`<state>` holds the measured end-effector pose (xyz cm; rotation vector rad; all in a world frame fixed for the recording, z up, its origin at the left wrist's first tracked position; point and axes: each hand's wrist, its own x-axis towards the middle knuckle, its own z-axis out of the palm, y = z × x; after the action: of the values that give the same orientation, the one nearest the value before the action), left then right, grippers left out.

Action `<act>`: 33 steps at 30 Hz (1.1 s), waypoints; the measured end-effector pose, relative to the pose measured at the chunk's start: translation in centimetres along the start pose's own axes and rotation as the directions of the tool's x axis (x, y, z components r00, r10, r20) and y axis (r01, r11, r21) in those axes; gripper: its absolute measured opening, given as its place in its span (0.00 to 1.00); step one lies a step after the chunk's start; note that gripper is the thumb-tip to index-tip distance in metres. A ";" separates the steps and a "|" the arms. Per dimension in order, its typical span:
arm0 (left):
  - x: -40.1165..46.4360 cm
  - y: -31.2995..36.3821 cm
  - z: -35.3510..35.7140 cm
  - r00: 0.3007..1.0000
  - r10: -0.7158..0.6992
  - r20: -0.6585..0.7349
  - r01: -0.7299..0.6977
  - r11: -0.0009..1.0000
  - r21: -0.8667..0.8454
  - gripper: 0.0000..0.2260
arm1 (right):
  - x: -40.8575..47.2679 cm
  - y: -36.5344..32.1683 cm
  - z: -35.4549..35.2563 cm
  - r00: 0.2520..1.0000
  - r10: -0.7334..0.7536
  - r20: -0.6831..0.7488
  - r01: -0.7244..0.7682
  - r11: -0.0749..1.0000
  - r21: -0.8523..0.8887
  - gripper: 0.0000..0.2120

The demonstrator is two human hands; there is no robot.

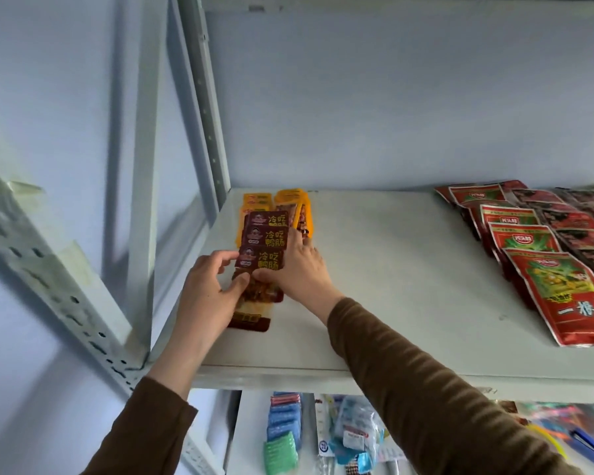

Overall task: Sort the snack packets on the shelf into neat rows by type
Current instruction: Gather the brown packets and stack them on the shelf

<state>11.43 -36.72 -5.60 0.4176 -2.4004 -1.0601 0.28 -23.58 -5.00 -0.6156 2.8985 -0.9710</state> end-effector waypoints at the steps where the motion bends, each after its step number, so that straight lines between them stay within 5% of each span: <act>1: 0.2 -0.2 0.1 1.000 -0.011 0.008 0.011 1.000 -0.006 0.17 | 0.3 0.1 0.0 1.000 0.015 0.016 -0.015 1.000 0.021 0.53; 8: 2.2 -0.4 0.9 0.986 -0.140 0.092 0.143 0.989 -0.026 0.28 | 2.1 1.2 -1.1 0.984 0.092 0.154 -0.125 0.967 0.221 0.26; 12: 3.2 -0.7 1.5 0.981 -0.152 0.120 0.137 0.983 0.123 0.30 | 1.9 1.3 -1.0 0.991 0.060 0.118 -0.094 0.945 0.312 0.21; 15: 3.4 -0.5 1.8 0.991 -0.118 0.066 0.114 0.991 0.071 0.30 | 1.3 1.3 -1.0 0.998 0.014 0.068 -0.044 0.881 0.470 0.15; 19: 3.4 0.3 2.3 1.000 -0.015 -0.006 0.014 0.997 -0.073 0.25 | 0.5 1.3 -1.5 0.997 -0.001 0.072 -0.055 0.641 0.766 0.13; 21: 3.2 1.3 2.2 0.999 -0.044 0.004 0.043 0.960 -0.276 0.26 | 0.2 1.3 -2.2 0.996 -0.037 0.078 -0.047 0.522 0.852 0.15; 24: 3.2 3.0 1.8 0.978 -0.123 0.166 0.204 0.713 -0.671 0.28 | 0.0 1.1 -3.4 0.988 -0.129 0.080 -0.023 0.388 0.921 0.17; 27: 3.2 4.9 2.0 0.963 -0.108 0.249 0.265 0.566 -0.780 0.18 | -0.1 0.6 -4.1 0.984 -0.168 0.056 0.019 0.413 0.910 0.15; 33: 3.0 6.6 2.6 0.971 -0.135 0.196 0.237 0.512 -0.825 0.14 | -0.1 0.3 -5.3 0.982 -0.149 -0.119 0.187 0.645 0.740 0.11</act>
<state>6.95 -32.25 -1.24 0.2530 -1.6017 -2.2237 -0.49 -20.30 -0.87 -0.7746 2.1341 -2.0513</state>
